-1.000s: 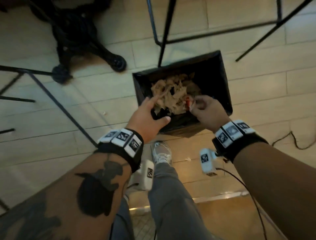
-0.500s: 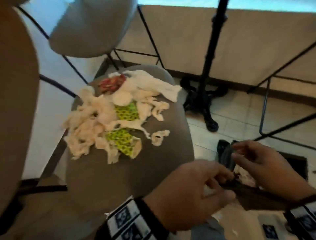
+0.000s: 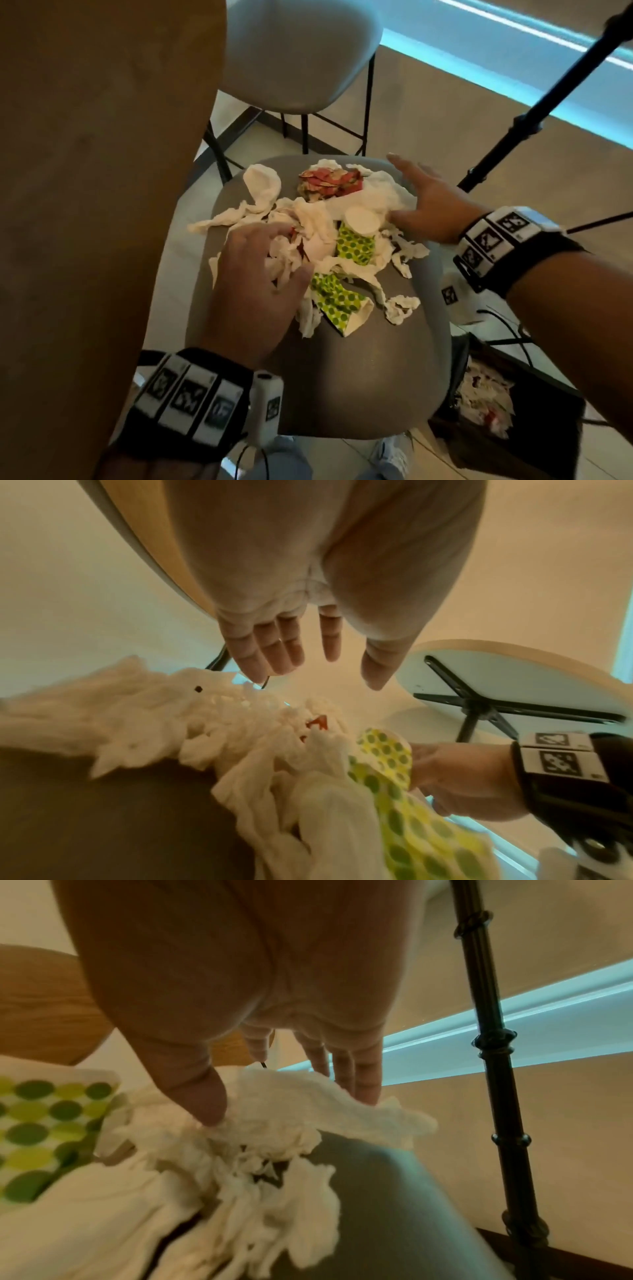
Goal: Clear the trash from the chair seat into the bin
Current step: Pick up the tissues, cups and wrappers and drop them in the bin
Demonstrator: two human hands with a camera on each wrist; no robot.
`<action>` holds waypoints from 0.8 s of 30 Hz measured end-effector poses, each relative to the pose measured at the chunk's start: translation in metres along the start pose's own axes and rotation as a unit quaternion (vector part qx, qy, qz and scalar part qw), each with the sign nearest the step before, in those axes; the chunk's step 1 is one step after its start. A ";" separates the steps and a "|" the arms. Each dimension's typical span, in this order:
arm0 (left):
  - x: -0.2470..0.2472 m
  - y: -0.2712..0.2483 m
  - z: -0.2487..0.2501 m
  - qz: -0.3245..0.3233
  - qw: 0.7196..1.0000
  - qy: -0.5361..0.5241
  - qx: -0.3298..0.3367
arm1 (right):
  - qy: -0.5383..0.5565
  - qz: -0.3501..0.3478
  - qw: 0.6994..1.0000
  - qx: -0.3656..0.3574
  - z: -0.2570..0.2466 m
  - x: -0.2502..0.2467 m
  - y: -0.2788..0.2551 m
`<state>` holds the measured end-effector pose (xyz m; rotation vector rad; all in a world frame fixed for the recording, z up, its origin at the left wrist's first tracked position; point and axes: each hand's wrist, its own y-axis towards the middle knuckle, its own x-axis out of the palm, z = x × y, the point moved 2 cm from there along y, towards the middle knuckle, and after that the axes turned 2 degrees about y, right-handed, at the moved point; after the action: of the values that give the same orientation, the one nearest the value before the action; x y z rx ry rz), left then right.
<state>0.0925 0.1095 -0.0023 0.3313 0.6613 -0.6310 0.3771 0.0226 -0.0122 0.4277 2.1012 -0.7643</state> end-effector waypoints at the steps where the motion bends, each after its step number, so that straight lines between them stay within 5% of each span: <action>1: 0.002 0.010 -0.001 0.012 1.000 0.008 -0.014 | -0.014 -0.011 1.000 -0.001 -0.003 0.001 0.006; 10: 0.045 0.046 0.011 -0.138 0.981 0.134 -0.035 | -0.012 0.045 0.998 -0.040 0.001 0.023 0.009; 24: 0.047 0.026 0.004 -0.024 0.998 0.049 0.026 | 0.189 0.092 0.978 -0.006 0.004 0.022 -0.011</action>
<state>0.1397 0.1076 -0.0278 0.3986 0.7490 -0.6820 0.3609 0.0119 -0.0274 0.8005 2.3719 -0.5956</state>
